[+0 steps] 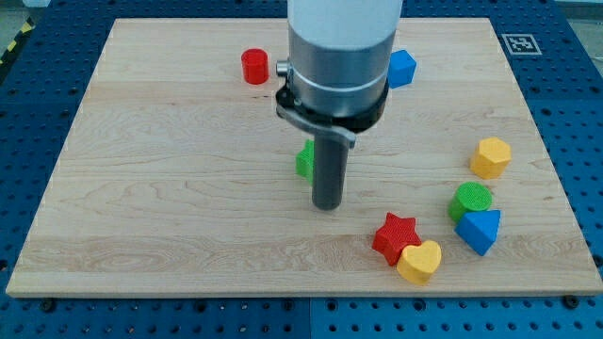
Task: Push the yellow heart left to the blue triangle
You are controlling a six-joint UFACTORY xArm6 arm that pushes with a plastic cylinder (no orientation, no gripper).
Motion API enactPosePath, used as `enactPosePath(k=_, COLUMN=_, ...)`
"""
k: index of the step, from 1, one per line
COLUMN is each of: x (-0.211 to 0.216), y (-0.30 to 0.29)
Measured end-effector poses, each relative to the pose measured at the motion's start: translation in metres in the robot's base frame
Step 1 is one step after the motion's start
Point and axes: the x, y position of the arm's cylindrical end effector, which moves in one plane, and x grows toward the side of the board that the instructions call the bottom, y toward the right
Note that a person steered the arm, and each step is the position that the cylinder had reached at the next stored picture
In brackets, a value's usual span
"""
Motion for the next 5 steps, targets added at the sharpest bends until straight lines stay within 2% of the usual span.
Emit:
enactPosePath(k=1, x=0.046, y=0.0)
enactPosePath(k=2, x=0.073, y=0.002)
enactPosePath(k=3, x=0.074, y=0.002)
enactPosePath(k=5, x=0.079, y=0.043)
